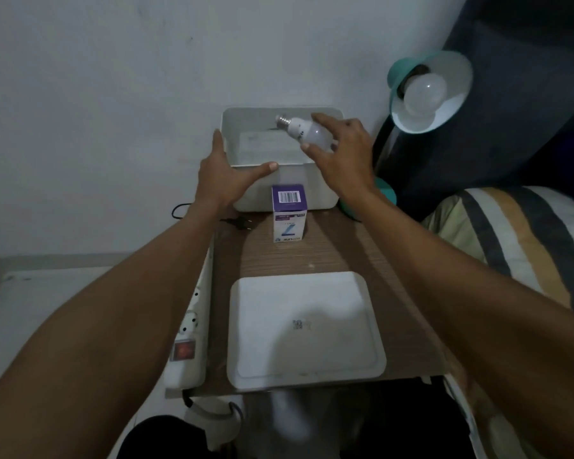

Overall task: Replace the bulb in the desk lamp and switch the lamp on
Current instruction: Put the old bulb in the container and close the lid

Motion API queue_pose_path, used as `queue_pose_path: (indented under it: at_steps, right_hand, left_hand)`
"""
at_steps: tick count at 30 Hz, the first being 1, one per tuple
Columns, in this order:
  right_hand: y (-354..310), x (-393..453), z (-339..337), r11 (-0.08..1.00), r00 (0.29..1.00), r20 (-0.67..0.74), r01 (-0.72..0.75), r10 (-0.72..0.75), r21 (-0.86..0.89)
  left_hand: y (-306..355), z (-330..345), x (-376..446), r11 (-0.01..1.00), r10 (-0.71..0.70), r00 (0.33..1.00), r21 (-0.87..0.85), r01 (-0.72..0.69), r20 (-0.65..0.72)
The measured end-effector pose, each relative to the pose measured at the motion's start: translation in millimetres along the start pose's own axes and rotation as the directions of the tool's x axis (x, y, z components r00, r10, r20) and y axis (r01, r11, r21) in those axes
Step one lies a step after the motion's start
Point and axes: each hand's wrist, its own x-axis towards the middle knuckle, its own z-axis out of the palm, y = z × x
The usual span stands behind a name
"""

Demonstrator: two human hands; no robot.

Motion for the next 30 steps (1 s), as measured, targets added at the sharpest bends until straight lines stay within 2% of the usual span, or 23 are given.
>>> queue_pose_path:
  at_steps: [2, 4, 11, 16, 18, 22, 25, 27, 30]
  right_hand:
    - [-6.5, 12.4, 9.0, 0.996, 0.995, 0.103, -0.001, 0.011, -0.094]
    - [-12.5, 19.1, 16.6, 0.994, 0.983, 0.177, -0.022, 0.041, -0.108]
    - [-19.3, 42.0, 30.6, 0.968, 0.923, 0.316, -0.166, 0.220, -0.191]
    - [-20.0, 46.1, 32.4, 0.963, 0.887, 0.394, -0.169, 0.241, -0.208]
    - [-16.9, 41.5, 32.5, 0.971, 0.915, 0.337, -0.176, 0.222, -0.161]
    - [-15.4, 23.2, 23.4, 0.994, 0.988, 0.112, -0.102, 0.107, -0.048]
    - [-16.2, 3.8, 7.1, 0.997, 0.998, -0.014, -0.068, 0.068, -0.034]
    - [-12.3, -14.7, -2.3, 0.995, 0.995, -0.060, -0.083, 0.080, -0.049]
    - [1.4, -52.9, -12.9, 0.980, 0.980, -0.049, -0.194, 0.191, -0.048]
  left_hand:
    - [-0.8, 1.0, 0.9, 1.000, 0.007, 1.000, -0.013, -0.007, -0.001]
    - [-2.3, 2.1, 1.7, 1.000, 0.014, 1.000, -0.016, -0.015, -0.004]
    - [-6.5, 4.5, 3.4, 0.999, 0.040, 0.999, 0.003, -0.040, -0.015]
    - [-8.7, 5.6, 5.2, 1.000, 0.009, 1.000, -0.007, -0.009, -0.005]
    - [-5.9, 3.2, 5.4, 1.000, -0.005, 0.999, -0.024, 0.006, 0.033]
    - [3.5, -5.1, 1.7, 0.996, -0.086, 0.991, 0.004, 0.086, 0.102]
    - [4.0, -10.2, -22.9, 0.990, -0.143, 0.989, 0.019, 0.143, 0.022]
    - [-5.1, -10.7, -50.8, 0.984, -0.181, 0.983, 0.002, 0.181, -0.014]
    - [-20.0, -8.8, -99.6, 0.980, -0.198, 0.980, -0.023, 0.198, 0.010]
